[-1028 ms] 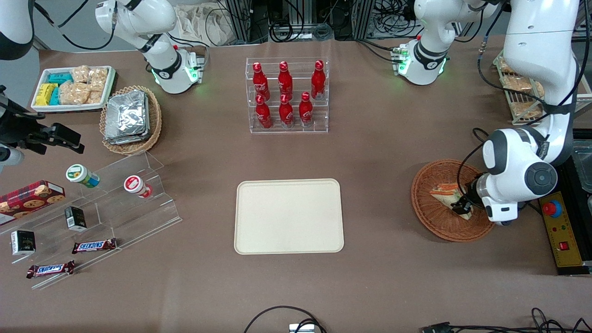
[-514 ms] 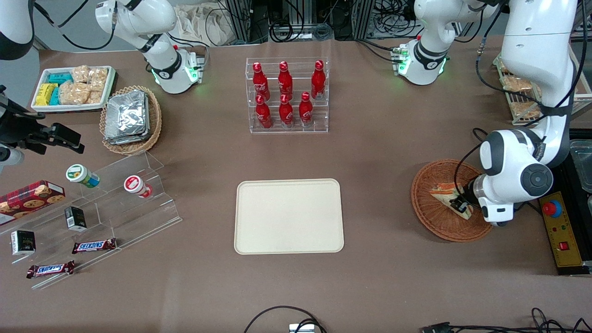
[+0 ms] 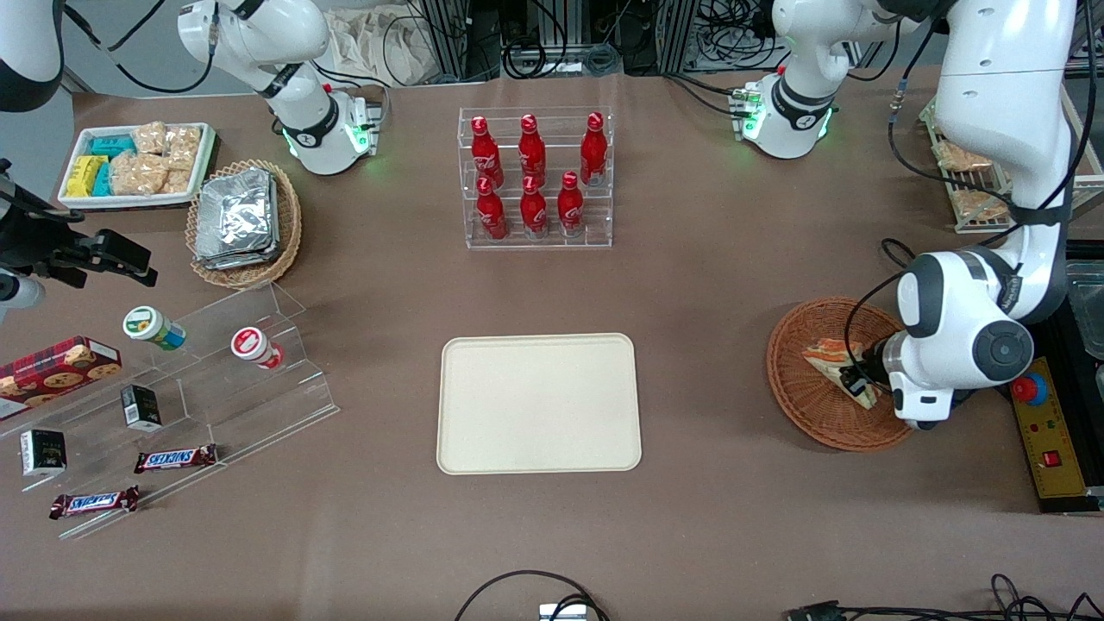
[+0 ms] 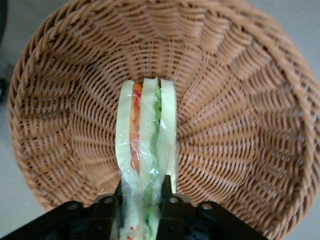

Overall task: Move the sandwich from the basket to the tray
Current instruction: 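Lift the sandwich and carry it with the left gripper toward the tray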

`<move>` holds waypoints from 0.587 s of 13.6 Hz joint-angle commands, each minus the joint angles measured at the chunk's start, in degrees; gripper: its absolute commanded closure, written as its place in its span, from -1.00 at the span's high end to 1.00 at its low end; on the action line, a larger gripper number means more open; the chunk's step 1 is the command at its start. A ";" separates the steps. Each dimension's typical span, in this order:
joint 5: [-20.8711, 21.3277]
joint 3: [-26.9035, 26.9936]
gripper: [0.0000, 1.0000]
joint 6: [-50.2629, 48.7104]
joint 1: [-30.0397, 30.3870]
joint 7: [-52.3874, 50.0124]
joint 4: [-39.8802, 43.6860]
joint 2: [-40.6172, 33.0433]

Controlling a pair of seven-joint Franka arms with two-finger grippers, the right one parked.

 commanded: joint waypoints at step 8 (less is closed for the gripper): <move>-0.30 -9.77 -1.00 -22.46 -0.77 15.06 28.20 4.70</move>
